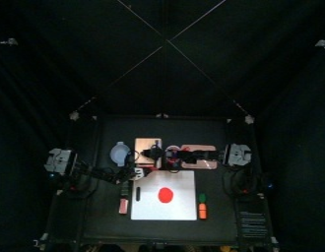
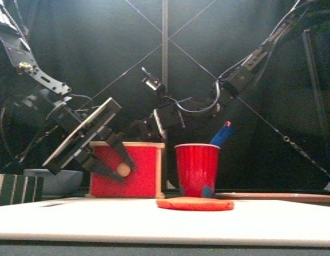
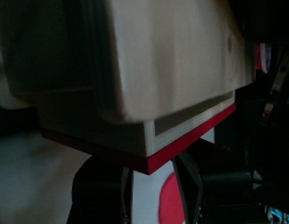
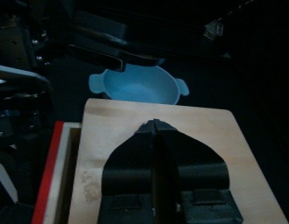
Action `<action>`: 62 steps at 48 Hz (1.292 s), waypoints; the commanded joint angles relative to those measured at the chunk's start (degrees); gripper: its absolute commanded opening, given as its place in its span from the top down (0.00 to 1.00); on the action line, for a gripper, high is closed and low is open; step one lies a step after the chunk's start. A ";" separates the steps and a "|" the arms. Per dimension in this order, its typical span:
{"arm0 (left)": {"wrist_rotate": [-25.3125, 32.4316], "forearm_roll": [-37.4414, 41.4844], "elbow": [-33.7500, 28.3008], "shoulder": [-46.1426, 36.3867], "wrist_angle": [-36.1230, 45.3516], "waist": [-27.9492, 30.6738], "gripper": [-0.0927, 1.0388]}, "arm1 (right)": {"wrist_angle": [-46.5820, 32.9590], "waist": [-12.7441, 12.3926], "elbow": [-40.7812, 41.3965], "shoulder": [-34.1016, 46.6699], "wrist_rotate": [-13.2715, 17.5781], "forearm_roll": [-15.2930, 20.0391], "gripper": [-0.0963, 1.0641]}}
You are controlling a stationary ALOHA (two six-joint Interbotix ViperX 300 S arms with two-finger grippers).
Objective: Get the cutter from the drawer then cut the dough then place the extra dough in the bowl
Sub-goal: Open the drawer
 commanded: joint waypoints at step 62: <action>0.09 0.18 -2.29 -1.76 4.66 -7.21 0.41 | 2.37 -0.62 -1.23 -0.35 -0.26 0.18 0.93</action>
